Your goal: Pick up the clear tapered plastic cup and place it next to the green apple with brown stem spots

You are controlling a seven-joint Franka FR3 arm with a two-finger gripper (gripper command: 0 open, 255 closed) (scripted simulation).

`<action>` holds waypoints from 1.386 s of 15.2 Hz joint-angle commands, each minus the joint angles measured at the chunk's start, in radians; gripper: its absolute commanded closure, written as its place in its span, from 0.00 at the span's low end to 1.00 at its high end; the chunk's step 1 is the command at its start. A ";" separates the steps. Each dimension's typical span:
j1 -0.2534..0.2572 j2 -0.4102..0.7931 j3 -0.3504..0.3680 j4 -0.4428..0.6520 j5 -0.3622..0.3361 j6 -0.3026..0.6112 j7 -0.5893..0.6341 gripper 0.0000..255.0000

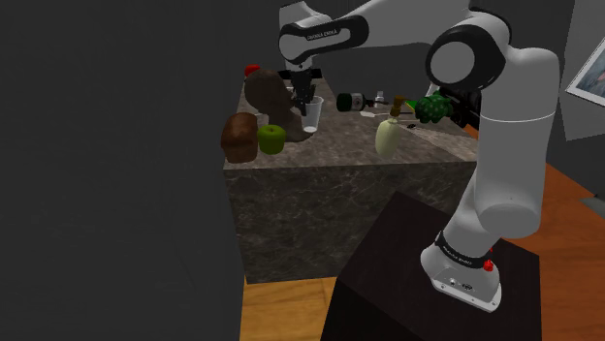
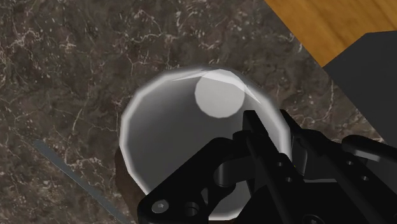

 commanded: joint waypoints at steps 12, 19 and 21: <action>-0.001 0.035 0.004 -0.125 0.005 0.159 0.014 1.00; -0.002 0.054 0.006 -0.155 0.008 0.207 0.017 1.00; -0.002 0.054 0.006 -0.155 0.008 0.207 0.017 1.00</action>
